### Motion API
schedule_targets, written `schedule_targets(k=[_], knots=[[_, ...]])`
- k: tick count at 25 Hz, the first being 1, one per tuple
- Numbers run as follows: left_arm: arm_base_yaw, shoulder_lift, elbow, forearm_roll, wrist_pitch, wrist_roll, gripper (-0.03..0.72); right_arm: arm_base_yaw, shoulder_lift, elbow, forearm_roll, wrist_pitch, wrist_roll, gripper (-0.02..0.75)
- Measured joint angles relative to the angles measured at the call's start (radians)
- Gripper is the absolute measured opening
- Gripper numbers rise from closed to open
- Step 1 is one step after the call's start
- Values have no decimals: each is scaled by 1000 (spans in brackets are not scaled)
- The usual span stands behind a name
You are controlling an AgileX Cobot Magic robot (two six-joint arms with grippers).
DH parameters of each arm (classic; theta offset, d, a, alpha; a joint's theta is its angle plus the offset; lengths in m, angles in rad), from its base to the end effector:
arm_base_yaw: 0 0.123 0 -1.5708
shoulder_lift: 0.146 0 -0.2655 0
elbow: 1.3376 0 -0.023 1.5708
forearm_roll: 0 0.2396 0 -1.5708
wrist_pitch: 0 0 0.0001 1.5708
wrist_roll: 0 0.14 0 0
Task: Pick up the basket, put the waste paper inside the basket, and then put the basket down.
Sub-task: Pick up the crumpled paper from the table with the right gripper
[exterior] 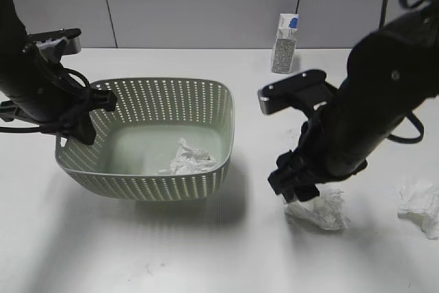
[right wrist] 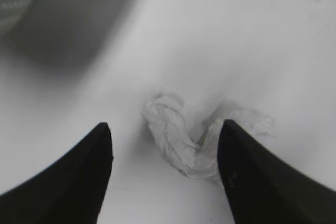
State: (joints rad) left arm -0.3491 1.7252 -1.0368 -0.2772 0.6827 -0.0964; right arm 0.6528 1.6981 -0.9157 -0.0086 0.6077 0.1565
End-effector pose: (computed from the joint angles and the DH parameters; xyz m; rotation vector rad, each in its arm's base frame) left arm 0.3024 -0.1358 0.1285 0.0898 2.8832 -0.3819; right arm 0.2446 0.1861 0.1078 -0.7186 2.7987 0.1455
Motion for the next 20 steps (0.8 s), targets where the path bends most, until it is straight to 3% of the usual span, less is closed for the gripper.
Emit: schedule_targets(k=[8,10,12,15,16,17,20], knots=[[0,36,-23,2,10,0,1,0,127,43,-87,-116,58,503],[0,55,-56,7,31,0,1,0,142,43,-89,-119,61,470],[0,69,-91,10,40,0,1,0,145,43,-98,-121,61,379],[0,83,-125,11,41,0,1,0,146,43,-108,-119,62,117],[0,89,-130,11,42,0,1,0,145,43,-108,-118,62,67],[0,95,-132,12,42,0,1,0,140,43,-108,-117,62,31],[0,119,-132,16,48,0,1,0,87,21,-109,-78,62,20]])
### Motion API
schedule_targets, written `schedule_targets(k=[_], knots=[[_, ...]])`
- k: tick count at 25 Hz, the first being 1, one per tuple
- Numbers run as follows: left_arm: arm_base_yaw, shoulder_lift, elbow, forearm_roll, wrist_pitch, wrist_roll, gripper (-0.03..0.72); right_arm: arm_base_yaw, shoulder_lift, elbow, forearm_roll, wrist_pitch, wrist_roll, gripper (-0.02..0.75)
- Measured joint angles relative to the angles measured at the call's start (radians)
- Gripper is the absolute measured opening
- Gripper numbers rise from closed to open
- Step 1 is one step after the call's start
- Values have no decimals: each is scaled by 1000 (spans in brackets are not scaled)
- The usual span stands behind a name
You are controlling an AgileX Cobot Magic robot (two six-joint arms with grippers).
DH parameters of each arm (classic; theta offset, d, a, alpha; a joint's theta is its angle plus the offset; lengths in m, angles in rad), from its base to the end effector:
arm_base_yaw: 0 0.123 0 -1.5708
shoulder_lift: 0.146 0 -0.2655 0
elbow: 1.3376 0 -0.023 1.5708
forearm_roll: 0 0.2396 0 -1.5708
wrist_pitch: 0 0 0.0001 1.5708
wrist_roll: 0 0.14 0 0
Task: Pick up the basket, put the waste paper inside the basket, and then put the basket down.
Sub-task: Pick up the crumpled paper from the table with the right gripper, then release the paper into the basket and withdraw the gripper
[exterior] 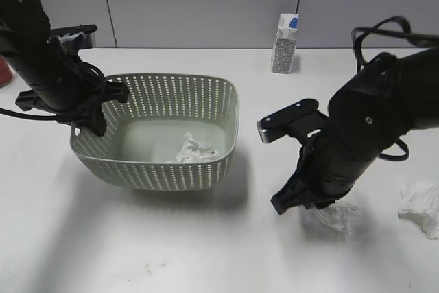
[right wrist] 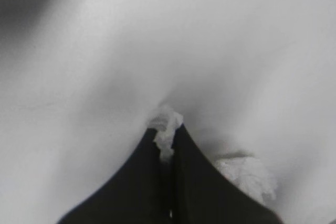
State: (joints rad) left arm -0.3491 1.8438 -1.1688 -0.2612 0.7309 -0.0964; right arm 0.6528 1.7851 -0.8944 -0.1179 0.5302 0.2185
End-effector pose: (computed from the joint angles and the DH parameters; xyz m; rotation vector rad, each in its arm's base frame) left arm 0.3270 -0.1447 0.1188 0.1164 2.9165 -0.3652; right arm 0.2510 0.1814 0.0792 -0.7571 2.7957 0.0512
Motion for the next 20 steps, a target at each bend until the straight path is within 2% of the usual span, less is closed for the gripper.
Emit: schedule_targets(k=[4,6,9,12,16,18,20], knots=[[0,13,0,3,2,0,1,0,-103,-129,21,87,-93,20],[0,13,0,3,1,0,1,3,-129,-234,90,136,-196,20],[0,13,0,3,0,0,1,22,-120,-413,253,157,-329,20],[0,13,0,3,0,0,1,46,-51,-575,359,154,-376,20],[0,13,0,3,-4,0,1,64,86,-690,483,185,-412,31],[0,13,0,3,-4,0,1,76,153,-710,514,210,-441,102],[0,13,0,3,-4,0,1,82,196,-714,524,230,-453,246]])
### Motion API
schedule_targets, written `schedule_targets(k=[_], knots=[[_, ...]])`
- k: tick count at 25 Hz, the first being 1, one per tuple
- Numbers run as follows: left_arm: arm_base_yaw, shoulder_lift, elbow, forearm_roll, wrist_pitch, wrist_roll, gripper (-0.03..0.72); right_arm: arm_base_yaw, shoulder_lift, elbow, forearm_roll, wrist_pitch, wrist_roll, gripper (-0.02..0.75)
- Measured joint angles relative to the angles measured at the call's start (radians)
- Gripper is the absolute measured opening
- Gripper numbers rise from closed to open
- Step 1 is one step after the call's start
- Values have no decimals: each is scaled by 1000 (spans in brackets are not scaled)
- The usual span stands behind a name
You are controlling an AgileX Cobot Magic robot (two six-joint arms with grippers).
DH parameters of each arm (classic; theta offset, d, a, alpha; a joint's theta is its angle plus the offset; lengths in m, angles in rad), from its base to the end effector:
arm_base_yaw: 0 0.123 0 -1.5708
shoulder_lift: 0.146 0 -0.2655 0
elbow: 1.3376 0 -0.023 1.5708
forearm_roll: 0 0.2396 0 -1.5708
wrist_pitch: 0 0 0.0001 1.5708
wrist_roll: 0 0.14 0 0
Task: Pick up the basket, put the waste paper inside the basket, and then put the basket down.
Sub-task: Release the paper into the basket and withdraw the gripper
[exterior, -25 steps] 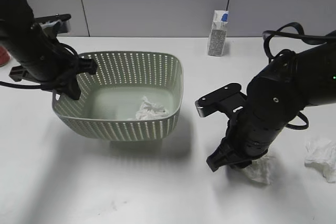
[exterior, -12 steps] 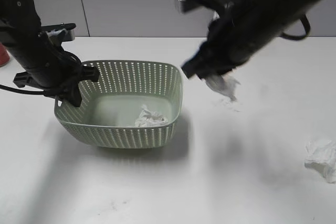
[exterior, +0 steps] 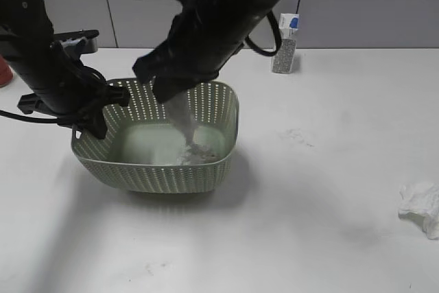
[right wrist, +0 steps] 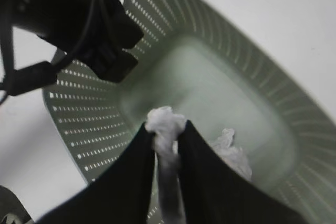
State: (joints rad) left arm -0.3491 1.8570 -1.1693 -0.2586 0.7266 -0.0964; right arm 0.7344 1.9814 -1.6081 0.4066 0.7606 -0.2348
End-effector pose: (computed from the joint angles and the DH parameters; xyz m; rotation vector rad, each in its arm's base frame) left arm 0.3276 -0.1446 0.1143 0.1169 2.9247 -0.3584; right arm 0.3075 0.3291 0.1892 -0.9699 2.4726 0.6410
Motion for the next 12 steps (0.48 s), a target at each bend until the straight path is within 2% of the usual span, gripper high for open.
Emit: schedule_targets(k=[3,4,6,9,12], knots=[[0,0,0,0,0,0,1,2,22,-2,-1,6,-8,540],[0,0,0,0,0,0,1,2,22,-7,-11,8,-8,590],[0,0,0,0,-1,0,1,1,15,-32,-72,20,18,623],[0,0,0,-1,-1,0,1,-20,-27,-62,-222,73,112,623],[0,0,0,-1,0,0,1,-102,-99,-65,-312,150,167,623]])
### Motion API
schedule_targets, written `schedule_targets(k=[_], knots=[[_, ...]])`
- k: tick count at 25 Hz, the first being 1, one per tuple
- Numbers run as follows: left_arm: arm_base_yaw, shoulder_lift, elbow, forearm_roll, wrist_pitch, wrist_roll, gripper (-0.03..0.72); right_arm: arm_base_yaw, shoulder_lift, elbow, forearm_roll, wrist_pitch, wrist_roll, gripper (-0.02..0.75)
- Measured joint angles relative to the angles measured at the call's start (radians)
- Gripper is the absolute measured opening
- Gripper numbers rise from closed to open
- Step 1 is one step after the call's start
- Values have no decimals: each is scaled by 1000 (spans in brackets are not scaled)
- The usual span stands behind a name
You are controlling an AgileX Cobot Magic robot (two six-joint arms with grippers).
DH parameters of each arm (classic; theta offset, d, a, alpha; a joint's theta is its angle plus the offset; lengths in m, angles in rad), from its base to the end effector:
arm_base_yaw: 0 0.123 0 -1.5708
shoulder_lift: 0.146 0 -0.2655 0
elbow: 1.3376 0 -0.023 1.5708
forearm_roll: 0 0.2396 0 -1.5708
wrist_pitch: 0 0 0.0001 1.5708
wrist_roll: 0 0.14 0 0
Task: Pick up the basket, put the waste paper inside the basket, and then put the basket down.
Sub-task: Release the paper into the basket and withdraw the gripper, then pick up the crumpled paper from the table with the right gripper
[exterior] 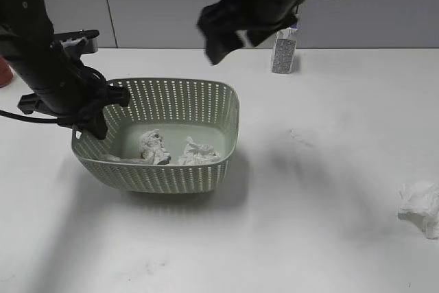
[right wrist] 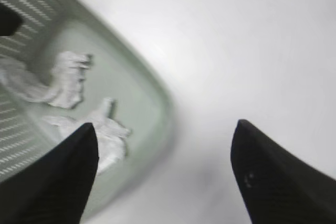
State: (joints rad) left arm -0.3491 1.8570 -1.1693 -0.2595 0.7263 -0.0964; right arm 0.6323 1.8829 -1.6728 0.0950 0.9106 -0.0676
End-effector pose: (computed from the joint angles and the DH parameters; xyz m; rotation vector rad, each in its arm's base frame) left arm 0.3276 -0.1447 0.1144 0.1160 2.9245 -0.3594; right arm 0.3404 0.2624 0.2347 -0.8560 2.4898 0.3171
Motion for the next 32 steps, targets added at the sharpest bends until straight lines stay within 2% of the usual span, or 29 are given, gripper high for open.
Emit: schedule_targets(k=[2,5,10,13,15,17,20,24,27,30,32], knots=[[0,0,0,0,0,0,1,-85,-49,39,-20,36,12,622],[0,0,0,2,4,0,1,-217,-136,218,-32,14,38,616],[0,0,0,2,8,0,1,-438,-290,609,-42,-205,180,601],[0,0,0,2,9,0,1,-527,-334,805,-109,-304,337,591],[0,0,0,3,9,0,1,-549,-338,908,-199,-352,472,588],[0,0,0,3,9,0,1,-553,-338,980,-229,-425,546,588],[0,0,0,3,9,0,1,-555,-332,1051,-212,-535,584,587],[0,0,0,3,9,0,1,-555,-276,1081,-207,-603,604,582],[0,0,0,4,9,0,1,-555,-220,1081,-206,-638,604,543],[0,0,0,4,9,0,1,-555,-204,1081,-206,-651,604,396],[0,0,0,4,9,0,1,-555,-204,1081,-206,-652,604,213]])
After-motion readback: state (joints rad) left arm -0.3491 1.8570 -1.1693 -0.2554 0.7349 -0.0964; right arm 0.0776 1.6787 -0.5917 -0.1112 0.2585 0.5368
